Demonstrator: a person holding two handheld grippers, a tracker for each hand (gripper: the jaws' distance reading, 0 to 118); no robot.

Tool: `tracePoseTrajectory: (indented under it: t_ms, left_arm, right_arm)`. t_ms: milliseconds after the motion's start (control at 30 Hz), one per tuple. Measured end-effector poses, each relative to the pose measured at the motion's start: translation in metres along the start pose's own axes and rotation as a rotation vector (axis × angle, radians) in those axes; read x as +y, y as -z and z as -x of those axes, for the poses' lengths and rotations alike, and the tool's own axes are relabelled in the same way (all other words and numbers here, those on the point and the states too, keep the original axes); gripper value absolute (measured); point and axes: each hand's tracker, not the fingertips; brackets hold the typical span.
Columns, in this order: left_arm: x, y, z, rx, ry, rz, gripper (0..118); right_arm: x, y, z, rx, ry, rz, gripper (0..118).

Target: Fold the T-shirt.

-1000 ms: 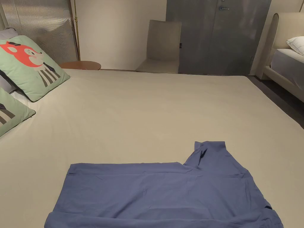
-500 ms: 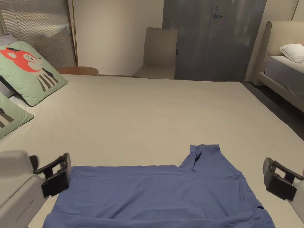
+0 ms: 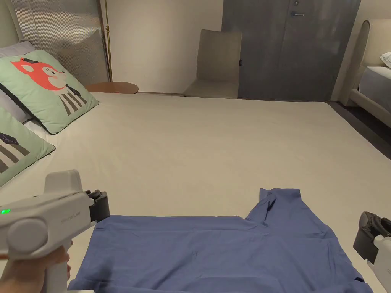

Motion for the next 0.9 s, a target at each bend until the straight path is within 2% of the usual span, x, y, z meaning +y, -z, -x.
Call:
tracePoseTrajectory:
  t_ms: [100, 133, 167, 233, 267, 433, 467, 633, 667, 700, 733, 767, 800, 900]
  left_arm:
    - [0.017, 0.057, 0.015, 0.05, 0.049, 0.165, 1]
    - [0.02, 0.075, 0.021, 0.067, 0.053, 0.209, 11]
    - [0.021, 0.093, 0.027, 0.089, 0.035, 0.25, 38]
    - [0.016, 0.125, 0.035, 0.126, -0.004, 0.314, 110]
    - [0.014, 0.133, 0.039, 0.1, -0.045, 0.301, 107]
    - [-0.004, 0.181, 0.061, 0.184, -0.129, 0.389, 103]
    - [-0.007, 0.185, 0.062, 0.185, -0.13, 0.392, 98]
    - [-0.017, 0.2, 0.06, 0.239, -0.062, 0.421, 58]
    - [-0.017, 0.198, 0.059, 0.235, -0.056, 0.413, 50]
    - [-0.016, 0.194, 0.057, 0.222, -0.047, 0.401, 35]
    - [-0.013, 0.189, 0.056, 0.218, -0.033, 0.388, 0]
    - [-0.011, 0.185, 0.055, 0.21, -0.024, 0.374, 1]
    - [-0.01, 0.181, 0.053, 0.176, -0.042, 0.362, 1]
    - [-0.006, 0.168, 0.048, 0.188, -0.01, 0.318, 1]
  right_arm:
    - [-0.006, 0.011, 0.0, -0.011, -0.008, 0.037, 1]
    - [-0.009, 0.015, 0.0, -0.014, -0.01, 0.048, 1]
    - [-0.012, 0.019, 0.001, -0.017, -0.013, 0.063, 1]
    - [-0.019, 0.029, 0.0, -0.021, -0.014, 0.087, 1]
    - [-0.021, 0.034, 0.0, -0.025, -0.016, 0.101, 1]
    - [-0.031, 0.06, -0.001, -0.032, -0.023, 0.173, 1]
    - [-0.032, 0.065, -0.001, -0.035, -0.025, 0.181, 1]
    - [-0.034, 0.095, -0.007, -0.023, -0.016, 0.238, 1]
    - [-0.033, 0.104, -0.009, -0.021, -0.019, 0.255, 4]
    - [-0.03, 0.114, -0.011, -0.026, -0.025, 0.293, 22]
    - [-0.027, 0.126, -0.013, -0.026, -0.018, 0.335, 69]
    - [-0.024, 0.14, -0.016, -0.022, -0.002, 0.376, 104]
    - [-0.022, 0.155, -0.019, -0.008, 0.013, 0.41, 118]
    - [-0.018, 0.196, -0.024, 0.003, 0.014, 0.482, 118]
